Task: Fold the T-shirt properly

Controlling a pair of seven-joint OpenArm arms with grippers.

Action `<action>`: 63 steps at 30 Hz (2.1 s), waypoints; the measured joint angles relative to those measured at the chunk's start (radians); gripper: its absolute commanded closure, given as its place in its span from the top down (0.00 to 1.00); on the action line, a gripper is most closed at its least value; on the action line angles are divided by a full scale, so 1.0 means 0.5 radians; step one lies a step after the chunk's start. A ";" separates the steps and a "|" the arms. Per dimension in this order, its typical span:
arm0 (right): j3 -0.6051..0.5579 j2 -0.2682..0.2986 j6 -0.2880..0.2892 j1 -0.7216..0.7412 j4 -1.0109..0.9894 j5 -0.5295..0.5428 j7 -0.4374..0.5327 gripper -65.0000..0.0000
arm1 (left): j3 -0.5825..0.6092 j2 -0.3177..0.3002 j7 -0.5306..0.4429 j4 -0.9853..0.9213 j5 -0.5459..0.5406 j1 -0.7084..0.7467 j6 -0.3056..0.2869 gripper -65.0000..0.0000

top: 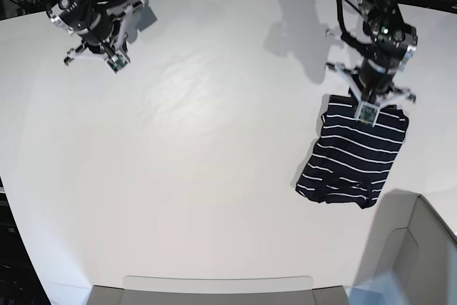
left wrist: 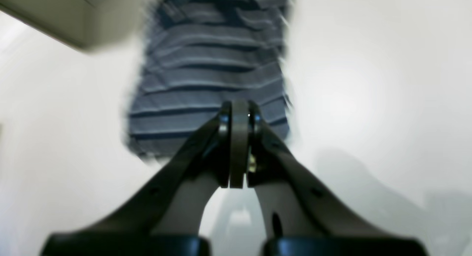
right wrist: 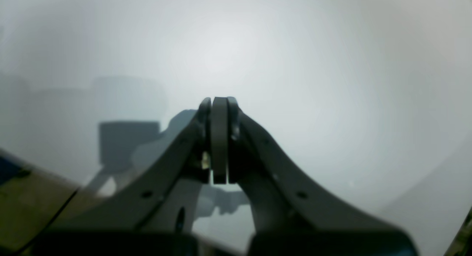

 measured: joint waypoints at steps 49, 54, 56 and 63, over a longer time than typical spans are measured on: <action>-3.098 0.445 -0.035 0.967 -2.603 -0.116 0.577 0.00 | -0.220 0.063 -0.923 -2.548 -0.159 0.491 0.045 0.00; -3.188 0.287 -0.037 1.046 -2.766 -0.099 0.671 0.00 | -0.053 0.063 -1.066 -2.638 -0.069 0.466 0.058 0.00; -3.188 0.259 -0.037 1.051 -2.772 -0.100 0.674 0.00 | -0.035 0.063 -1.066 -2.645 -0.070 0.470 0.058 0.00; -3.188 0.238 -0.037 1.051 -2.779 -0.100 0.674 0.00 | -0.031 0.063 -1.176 -2.650 -0.069 0.473 0.058 0.00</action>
